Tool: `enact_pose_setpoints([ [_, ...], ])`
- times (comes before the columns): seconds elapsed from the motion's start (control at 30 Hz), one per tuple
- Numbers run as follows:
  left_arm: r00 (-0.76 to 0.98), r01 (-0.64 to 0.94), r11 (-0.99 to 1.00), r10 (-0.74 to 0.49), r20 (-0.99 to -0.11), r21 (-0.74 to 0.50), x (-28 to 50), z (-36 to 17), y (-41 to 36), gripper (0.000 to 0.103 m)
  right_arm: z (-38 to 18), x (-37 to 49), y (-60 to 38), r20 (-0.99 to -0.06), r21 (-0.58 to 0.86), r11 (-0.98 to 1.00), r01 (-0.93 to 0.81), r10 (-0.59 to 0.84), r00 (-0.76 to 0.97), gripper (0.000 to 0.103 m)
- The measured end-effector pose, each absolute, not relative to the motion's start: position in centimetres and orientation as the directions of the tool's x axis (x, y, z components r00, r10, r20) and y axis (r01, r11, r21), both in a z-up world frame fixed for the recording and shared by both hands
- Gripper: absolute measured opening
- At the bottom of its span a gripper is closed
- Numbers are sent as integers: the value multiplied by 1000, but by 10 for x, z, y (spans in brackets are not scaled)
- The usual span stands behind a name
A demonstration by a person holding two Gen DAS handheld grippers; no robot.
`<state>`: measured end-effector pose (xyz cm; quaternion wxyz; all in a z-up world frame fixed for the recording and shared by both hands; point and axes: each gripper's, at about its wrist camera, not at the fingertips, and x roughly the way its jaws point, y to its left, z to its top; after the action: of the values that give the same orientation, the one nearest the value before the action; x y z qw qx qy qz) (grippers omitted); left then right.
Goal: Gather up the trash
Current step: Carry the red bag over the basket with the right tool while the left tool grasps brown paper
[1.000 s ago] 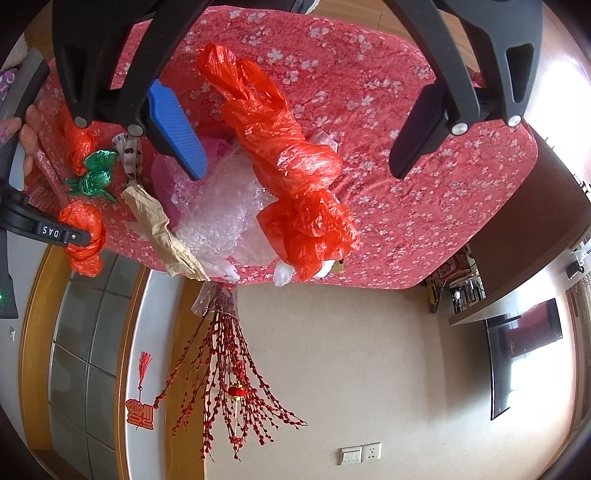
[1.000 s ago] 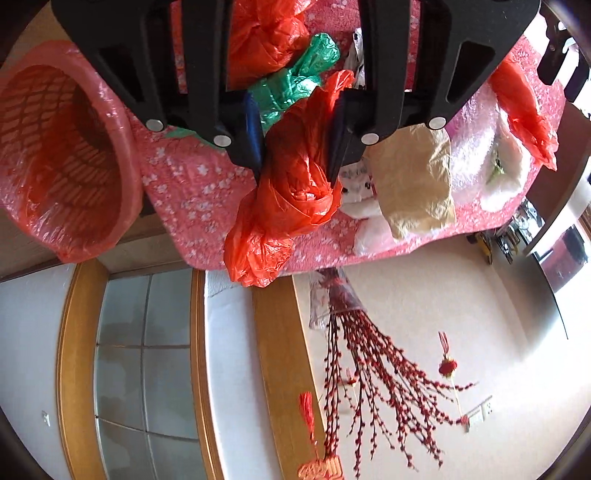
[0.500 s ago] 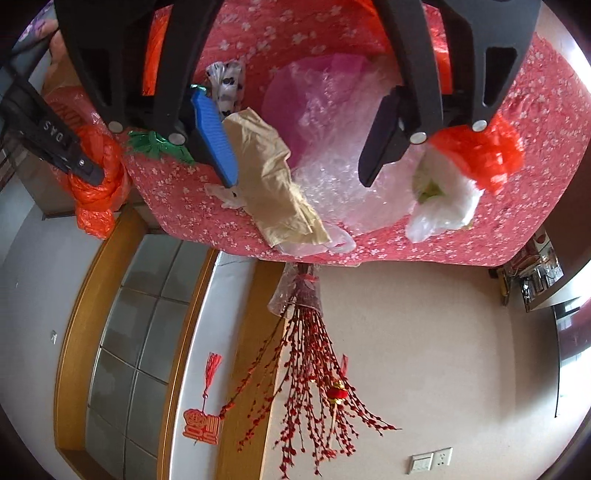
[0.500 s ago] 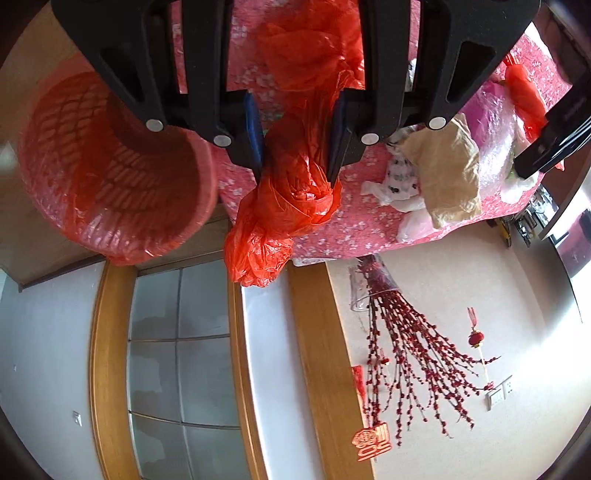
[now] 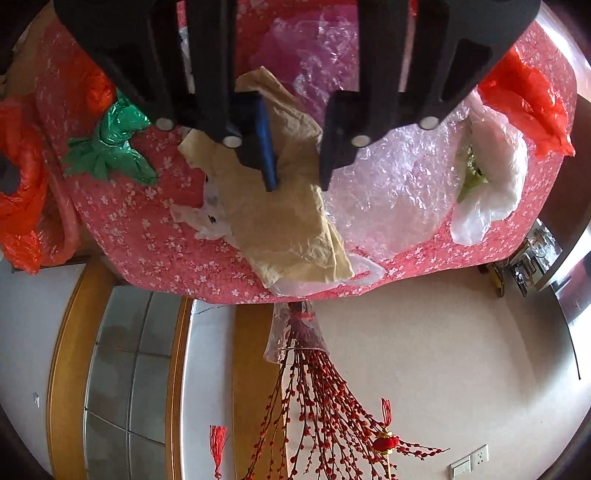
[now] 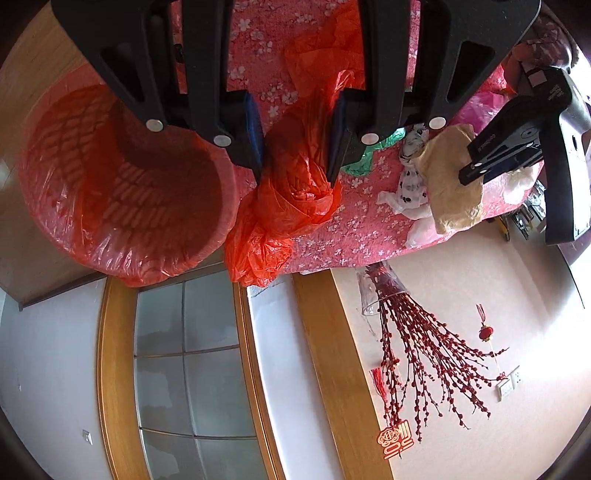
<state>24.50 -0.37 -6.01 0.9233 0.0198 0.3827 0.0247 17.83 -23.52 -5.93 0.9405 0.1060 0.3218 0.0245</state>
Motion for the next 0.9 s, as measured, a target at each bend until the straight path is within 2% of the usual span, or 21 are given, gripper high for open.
enact_pose_setpoints([
  [0.07, 719, -6, 1000, 12, -695, 12, 239, -53, 2, 11, -58, 177, -237, -598, 218, 976, 25, 113, 794, 31],
  [0.23, 755, 57, 997, -71, -652, -42, 226, -35, 6, 10, -54, 172, -242, -590, 230, 972, 36, 110, 800, 31],
  [0.37, 755, 109, 987, -159, -636, -118, 220, -27, 16, 5, -54, 170, -247, -589, 244, 969, 45, 112, 801, 31],
  [0.9, 759, 269, 947, -319, -568, -172, 216, 9, -20, 3, -41, 162, -283, -555, 245, 965, 96, 58, 829, 31],
])
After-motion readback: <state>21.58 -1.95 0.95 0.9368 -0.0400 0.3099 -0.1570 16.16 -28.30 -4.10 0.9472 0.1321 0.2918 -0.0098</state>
